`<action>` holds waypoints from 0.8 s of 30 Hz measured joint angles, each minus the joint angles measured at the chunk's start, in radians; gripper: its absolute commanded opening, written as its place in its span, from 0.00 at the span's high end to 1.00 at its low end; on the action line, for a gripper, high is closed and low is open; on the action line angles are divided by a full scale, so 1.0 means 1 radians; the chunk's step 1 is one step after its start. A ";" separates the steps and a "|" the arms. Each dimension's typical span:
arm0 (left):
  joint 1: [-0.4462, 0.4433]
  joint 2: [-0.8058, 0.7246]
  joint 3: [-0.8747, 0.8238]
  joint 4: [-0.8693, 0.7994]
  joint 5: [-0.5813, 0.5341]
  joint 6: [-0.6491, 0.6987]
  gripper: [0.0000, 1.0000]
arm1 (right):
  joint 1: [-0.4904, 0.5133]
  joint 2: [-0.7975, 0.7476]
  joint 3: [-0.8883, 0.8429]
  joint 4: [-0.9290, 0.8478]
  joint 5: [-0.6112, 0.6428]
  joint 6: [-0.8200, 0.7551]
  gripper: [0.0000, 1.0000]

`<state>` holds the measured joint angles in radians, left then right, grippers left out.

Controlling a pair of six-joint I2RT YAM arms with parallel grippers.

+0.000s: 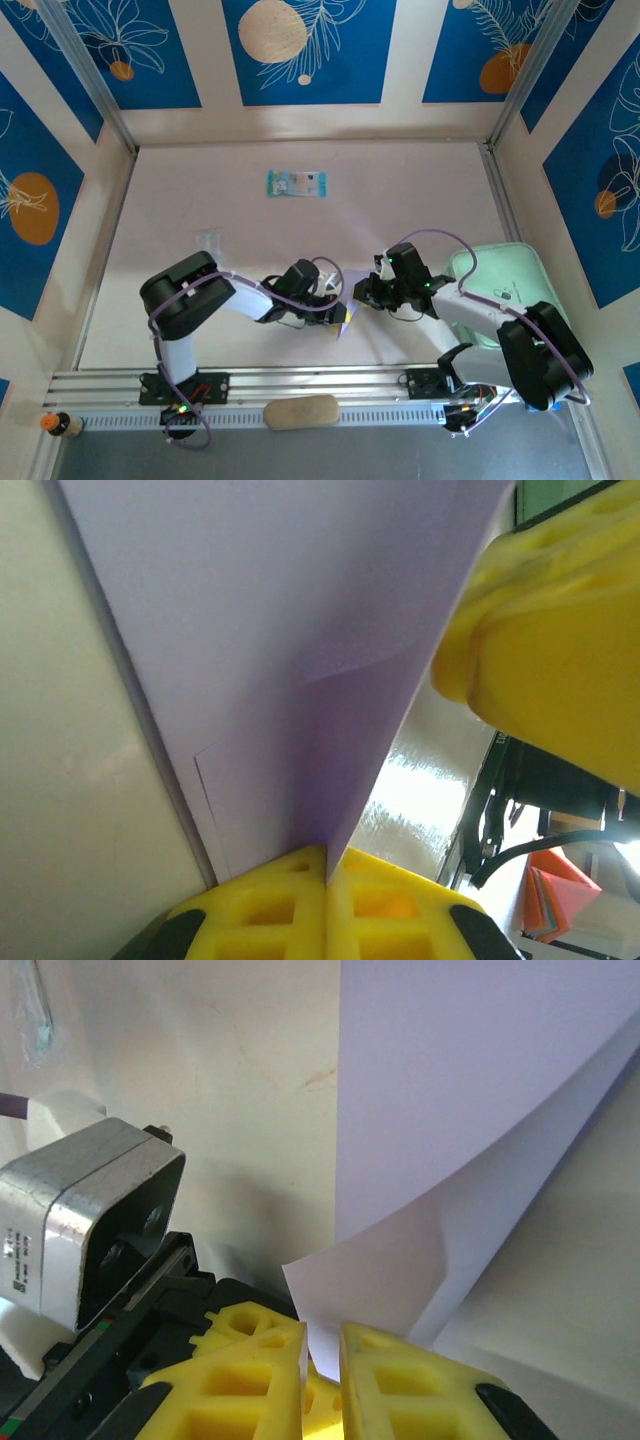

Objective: Fold a paper plane with a square sheet of paper (pick it up from the middle)
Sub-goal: Perform the fifth fold on the wing at the bottom-center of the table.

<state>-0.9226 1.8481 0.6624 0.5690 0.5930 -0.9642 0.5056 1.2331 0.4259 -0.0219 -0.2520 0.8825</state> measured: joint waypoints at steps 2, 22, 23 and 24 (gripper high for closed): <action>0.003 0.005 -0.011 0.033 0.004 -0.023 1.00 | -0.008 0.015 0.000 0.011 -0.012 -0.004 0.84; 0.013 0.014 -0.084 0.195 -0.017 -0.165 1.00 | -0.055 0.117 0.032 0.083 -0.109 -0.038 0.85; 0.013 0.014 -0.087 0.200 -0.018 -0.169 1.00 | -0.055 0.126 0.034 0.089 -0.116 -0.039 0.85; 0.014 0.014 -0.089 0.203 -0.019 -0.174 1.00 | -0.055 0.134 0.036 0.091 -0.121 -0.042 0.85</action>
<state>-0.9089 1.8622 0.5735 0.7715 0.5739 -1.1378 0.4511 1.3670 0.4618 0.0692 -0.3729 0.8410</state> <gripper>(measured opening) 0.041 0.153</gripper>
